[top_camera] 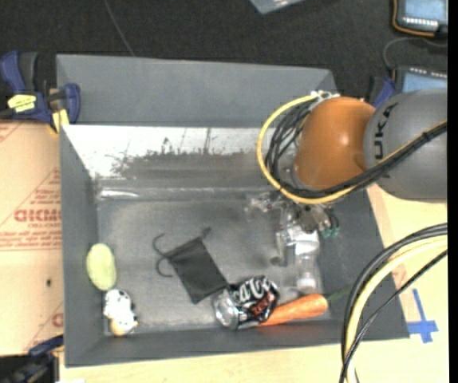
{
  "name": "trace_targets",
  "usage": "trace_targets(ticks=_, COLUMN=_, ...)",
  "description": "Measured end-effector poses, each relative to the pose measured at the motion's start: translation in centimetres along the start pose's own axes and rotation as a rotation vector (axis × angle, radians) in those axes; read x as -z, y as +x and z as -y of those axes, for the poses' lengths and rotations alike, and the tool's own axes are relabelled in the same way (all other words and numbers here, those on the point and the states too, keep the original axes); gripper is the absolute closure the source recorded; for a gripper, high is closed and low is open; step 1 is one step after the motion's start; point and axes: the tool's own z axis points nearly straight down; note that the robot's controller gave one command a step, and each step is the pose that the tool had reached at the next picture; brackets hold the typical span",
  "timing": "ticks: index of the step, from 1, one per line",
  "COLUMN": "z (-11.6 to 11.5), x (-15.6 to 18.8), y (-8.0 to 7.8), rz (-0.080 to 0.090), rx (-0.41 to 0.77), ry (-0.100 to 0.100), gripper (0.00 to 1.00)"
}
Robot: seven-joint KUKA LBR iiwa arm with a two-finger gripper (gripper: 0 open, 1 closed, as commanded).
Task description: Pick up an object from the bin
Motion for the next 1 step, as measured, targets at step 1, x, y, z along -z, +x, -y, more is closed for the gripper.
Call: trace_targets(ticks=1, z=-0.49, x=-0.31, y=0.86, rz=0.002, rx=0.099, ry=-0.002, gripper=0.0)
